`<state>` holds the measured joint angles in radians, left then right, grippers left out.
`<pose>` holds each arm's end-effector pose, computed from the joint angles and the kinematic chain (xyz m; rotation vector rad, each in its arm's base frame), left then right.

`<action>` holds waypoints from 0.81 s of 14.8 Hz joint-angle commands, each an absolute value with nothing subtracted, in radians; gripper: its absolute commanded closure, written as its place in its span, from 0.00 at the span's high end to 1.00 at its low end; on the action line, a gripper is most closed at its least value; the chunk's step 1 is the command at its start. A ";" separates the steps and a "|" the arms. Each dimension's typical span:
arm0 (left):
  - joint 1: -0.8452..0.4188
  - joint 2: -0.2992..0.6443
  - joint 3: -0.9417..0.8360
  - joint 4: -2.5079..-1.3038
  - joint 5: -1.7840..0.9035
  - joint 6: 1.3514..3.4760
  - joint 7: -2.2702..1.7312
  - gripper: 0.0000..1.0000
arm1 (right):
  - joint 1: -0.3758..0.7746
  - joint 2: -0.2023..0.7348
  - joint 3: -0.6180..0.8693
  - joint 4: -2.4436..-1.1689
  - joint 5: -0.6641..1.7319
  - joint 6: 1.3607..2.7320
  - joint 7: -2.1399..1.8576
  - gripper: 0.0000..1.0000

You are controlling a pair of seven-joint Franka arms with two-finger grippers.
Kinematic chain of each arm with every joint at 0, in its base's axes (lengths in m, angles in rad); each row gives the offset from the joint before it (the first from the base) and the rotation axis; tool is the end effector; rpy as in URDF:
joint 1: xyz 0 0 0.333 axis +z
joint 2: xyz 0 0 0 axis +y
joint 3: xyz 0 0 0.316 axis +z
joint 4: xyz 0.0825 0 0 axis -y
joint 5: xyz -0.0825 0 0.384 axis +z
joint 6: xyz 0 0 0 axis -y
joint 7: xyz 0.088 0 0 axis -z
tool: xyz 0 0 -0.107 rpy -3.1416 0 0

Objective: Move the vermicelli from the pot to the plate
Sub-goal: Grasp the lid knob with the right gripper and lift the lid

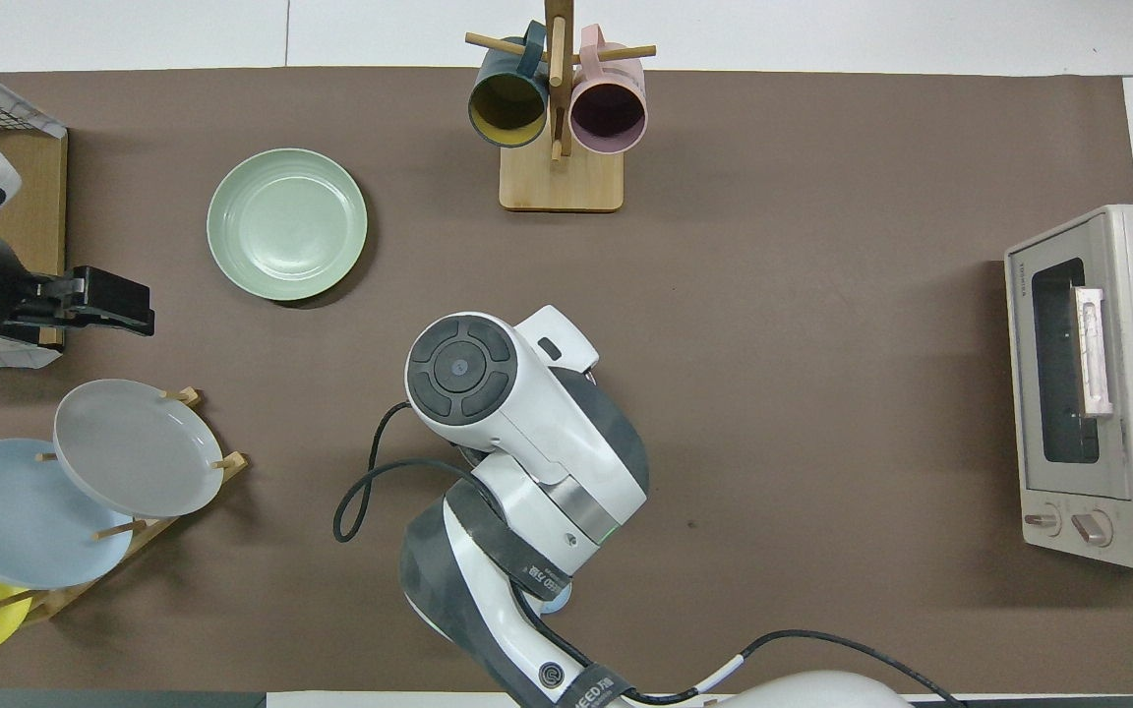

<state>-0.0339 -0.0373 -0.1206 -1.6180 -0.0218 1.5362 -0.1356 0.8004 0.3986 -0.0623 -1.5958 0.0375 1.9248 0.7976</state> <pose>0.5317 -0.0865 0.6196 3.1299 -0.0297 -0.0733 0.4854 0.4516 0.3971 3.0982 -0.1080 -0.0879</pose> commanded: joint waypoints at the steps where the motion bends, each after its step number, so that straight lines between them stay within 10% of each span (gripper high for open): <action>1: -0.034 -0.063 -0.118 -1.643 -0.006 1.539 -0.137 1.00 | 0.788 0.376 -0.060 -1.611 0.040 1.925 0.772 0.57; 12: -0.052 -0.064 -0.126 -1.652 -0.012 1.560 -0.135 1.00 | 0.669 0.336 -0.071 -1.562 0.028 1.859 0.563 0.52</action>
<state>-0.0360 -0.0374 -0.1262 -1.6181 -0.0218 1.5377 -0.1355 0.7297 0.3502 -0.0709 -1.5674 0.0341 1.8791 0.6613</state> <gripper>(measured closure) 0.000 0.476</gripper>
